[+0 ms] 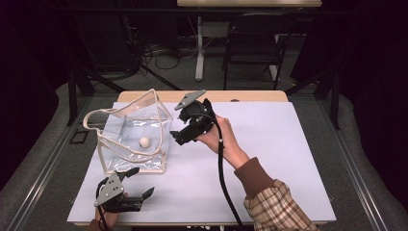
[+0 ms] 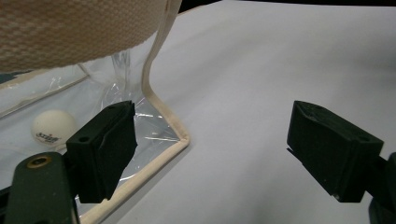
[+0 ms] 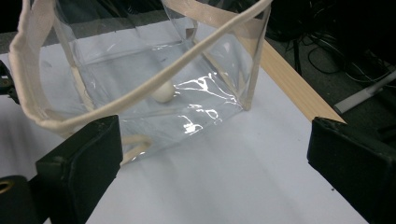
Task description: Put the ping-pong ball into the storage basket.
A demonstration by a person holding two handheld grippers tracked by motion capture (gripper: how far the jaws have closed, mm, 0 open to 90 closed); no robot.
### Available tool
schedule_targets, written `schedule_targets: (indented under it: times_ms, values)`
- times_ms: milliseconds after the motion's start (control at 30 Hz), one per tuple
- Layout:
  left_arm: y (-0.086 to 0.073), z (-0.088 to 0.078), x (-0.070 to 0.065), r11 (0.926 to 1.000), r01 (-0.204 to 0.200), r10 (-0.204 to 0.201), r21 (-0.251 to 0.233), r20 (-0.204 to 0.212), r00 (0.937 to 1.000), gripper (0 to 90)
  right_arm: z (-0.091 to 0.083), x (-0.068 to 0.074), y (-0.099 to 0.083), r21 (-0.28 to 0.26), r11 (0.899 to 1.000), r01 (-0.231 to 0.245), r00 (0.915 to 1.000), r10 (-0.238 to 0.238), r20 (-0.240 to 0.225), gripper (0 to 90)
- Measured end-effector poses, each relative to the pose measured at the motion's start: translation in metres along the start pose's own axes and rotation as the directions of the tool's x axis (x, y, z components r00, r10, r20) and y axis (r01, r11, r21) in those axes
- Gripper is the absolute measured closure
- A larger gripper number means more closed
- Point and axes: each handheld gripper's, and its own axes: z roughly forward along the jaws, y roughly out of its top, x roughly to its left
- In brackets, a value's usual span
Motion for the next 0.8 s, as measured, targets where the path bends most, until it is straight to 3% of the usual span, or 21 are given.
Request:
schedule_targets:
  times_ms: [800]
  values:
    - [-0.001, -0.003, -0.001, 1.0, -0.008, 0.008, 0.004, -0.009, 0.9999, 15.9, -0.013, -0.008, -0.058, -0.002, 0.999, -0.036, 0.9987, 0.036, 0.036, 0.0]
